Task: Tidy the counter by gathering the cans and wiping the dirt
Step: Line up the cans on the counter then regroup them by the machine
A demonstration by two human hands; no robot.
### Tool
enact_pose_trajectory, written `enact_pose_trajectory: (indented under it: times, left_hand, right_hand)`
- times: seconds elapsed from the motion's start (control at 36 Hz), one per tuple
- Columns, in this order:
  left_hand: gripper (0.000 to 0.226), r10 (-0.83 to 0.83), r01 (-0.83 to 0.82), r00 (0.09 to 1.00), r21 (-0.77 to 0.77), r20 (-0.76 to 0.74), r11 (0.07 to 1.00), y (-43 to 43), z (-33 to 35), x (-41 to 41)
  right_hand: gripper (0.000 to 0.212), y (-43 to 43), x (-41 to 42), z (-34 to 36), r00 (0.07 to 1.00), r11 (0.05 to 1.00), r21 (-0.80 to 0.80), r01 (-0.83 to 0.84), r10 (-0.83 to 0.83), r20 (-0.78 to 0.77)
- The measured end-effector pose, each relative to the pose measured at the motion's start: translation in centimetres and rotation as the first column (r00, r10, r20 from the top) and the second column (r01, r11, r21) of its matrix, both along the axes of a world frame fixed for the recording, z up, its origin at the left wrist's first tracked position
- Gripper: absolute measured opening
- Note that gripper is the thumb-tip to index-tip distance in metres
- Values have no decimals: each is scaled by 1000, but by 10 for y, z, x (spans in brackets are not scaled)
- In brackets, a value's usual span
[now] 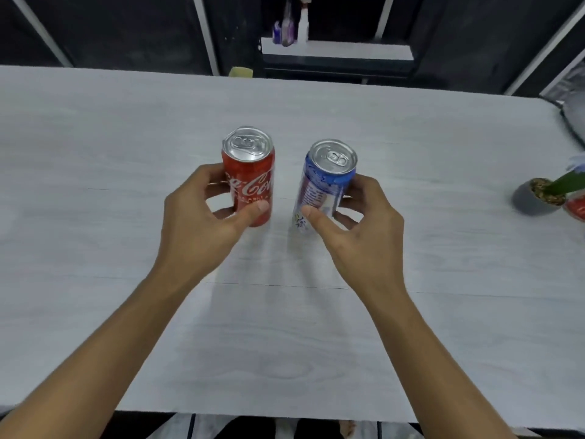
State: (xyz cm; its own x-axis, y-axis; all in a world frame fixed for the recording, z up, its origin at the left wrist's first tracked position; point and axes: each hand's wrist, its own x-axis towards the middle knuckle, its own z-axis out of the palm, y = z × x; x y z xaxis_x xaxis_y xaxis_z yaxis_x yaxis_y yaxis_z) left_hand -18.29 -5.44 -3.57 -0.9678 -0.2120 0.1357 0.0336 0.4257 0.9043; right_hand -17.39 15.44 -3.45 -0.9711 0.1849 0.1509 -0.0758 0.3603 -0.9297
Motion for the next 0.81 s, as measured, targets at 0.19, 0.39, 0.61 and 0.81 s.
enact_pose_trajectory:
  times: [0.19,0.39,0.61,0.81]
  left_hand:
    - [65,6,-6,1000,-2,-14,1000,-29,-8,-23]
    - [66,21,-21,1000,4,-8,1000,-45,-17,-42]
    - [67,16,-16,1000,22,5,1000,-50,-25,-50]
    - [68,15,-15,1000,56,11,998,-53,-27,-53]
  right_hand:
    - [57,-42,-32,1,1000,1000,31,3,-3,3]
    - [56,-65,-52,-3,1000,999,49,22,-22,0]
    - [57,-76,-58,-14,998,996,63,60,-61,10]
    - [52,-78,-57,-20,998,994,92,60,-60,-2]
